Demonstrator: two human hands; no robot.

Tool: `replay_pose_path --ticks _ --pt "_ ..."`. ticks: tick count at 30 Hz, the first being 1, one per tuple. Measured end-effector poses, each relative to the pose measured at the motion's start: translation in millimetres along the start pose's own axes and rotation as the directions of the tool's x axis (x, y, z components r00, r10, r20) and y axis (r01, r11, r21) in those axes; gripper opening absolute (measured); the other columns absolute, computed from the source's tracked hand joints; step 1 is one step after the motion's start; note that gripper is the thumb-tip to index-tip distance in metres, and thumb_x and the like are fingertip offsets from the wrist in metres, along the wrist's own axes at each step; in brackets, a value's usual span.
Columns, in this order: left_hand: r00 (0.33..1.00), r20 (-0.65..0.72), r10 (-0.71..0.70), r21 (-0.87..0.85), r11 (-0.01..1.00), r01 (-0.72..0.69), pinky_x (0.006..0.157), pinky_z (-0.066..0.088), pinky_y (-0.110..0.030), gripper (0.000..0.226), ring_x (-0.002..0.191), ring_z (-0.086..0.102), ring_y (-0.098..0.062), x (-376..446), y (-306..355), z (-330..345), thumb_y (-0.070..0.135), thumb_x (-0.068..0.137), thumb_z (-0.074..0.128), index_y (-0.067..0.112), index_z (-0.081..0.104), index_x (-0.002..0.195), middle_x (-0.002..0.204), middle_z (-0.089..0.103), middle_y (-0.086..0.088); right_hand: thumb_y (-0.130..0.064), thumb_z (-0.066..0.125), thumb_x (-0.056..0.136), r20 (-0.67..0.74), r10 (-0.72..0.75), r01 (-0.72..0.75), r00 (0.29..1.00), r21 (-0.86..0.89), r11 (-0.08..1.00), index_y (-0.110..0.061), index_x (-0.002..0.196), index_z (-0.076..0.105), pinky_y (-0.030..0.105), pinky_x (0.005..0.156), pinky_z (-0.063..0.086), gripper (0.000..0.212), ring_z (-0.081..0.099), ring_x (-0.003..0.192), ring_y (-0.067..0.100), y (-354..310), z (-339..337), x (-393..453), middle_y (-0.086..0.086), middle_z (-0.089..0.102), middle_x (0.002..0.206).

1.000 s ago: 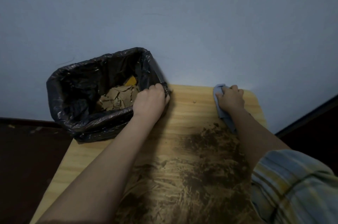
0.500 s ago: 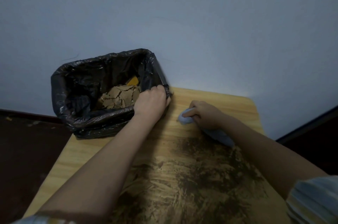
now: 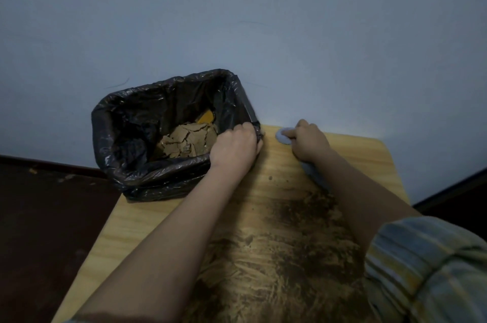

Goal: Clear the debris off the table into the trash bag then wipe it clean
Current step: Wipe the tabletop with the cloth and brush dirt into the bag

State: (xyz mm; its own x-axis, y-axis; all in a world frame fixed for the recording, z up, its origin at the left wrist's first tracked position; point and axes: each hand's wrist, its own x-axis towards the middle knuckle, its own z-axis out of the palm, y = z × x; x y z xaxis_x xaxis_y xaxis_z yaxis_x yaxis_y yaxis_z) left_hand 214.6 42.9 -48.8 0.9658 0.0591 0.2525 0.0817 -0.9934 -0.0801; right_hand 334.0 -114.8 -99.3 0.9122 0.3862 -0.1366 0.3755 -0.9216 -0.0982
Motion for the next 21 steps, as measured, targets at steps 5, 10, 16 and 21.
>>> replay_pose_path --ticks 5,10,16,21 --pt "1.000 0.019 -0.010 -0.029 1.000 0.011 0.059 0.034 -0.031 0.034 0.090 0.065 -0.028 0 0 -2 0.039 0.099 0.041 0.008 0.052 0.107 0.102 0.063 -0.010 -0.003 0.044 0.094 0.070 -0.342 0.344 0.937 -0.019 0.939 -0.025 0.127 0.063 0.035 0.086 0.042 0.044 0.046 0.107 0.028 -20 0 -33 0.010 0.047 0.121" --pt "0.999 0.032 -0.006 -0.034 0.999 0.007 0.059 0.034 -0.031 0.036 0.092 0.065 -0.029 0 1 -3 0.039 0.099 0.039 0.007 0.051 0.109 0.105 0.063 -0.011 -0.011 0.053 0.093 0.207 -0.624 0.644 0.754 -0.043 0.764 -0.027 0.121 0.067 0.030 0.079 0.036 0.035 0.050 0.103 0.026 -32 -4 -65 0.006 0.054 0.107" --pt "0.999 0.041 -0.016 -0.060 0.998 0.019 0.059 0.034 -0.032 0.034 0.092 0.064 -0.029 1 0 -3 0.039 0.099 0.040 0.007 0.051 0.108 0.104 0.063 -0.011 -0.024 0.048 0.093 0.002 -0.365 0.365 0.931 0.012 0.931 -0.025 0.117 0.070 0.034 0.078 0.044 0.032 0.057 0.099 0.032 -12 -32 -38 0.011 0.058 0.113" --pt "0.999 0.044 -0.021 -0.067 0.997 0.024 0.059 0.034 -0.032 0.035 0.091 0.064 -0.028 1 1 -2 0.039 0.099 0.041 0.007 0.052 0.108 0.103 0.063 -0.010 -0.002 0.045 0.092 0.098 -0.022 0.038 0.995 -0.158 0.987 -0.020 0.124 0.063 0.035 0.075 0.046 0.040 0.056 0.098 0.031 -12 -15 -23 0.012 0.049 0.121"
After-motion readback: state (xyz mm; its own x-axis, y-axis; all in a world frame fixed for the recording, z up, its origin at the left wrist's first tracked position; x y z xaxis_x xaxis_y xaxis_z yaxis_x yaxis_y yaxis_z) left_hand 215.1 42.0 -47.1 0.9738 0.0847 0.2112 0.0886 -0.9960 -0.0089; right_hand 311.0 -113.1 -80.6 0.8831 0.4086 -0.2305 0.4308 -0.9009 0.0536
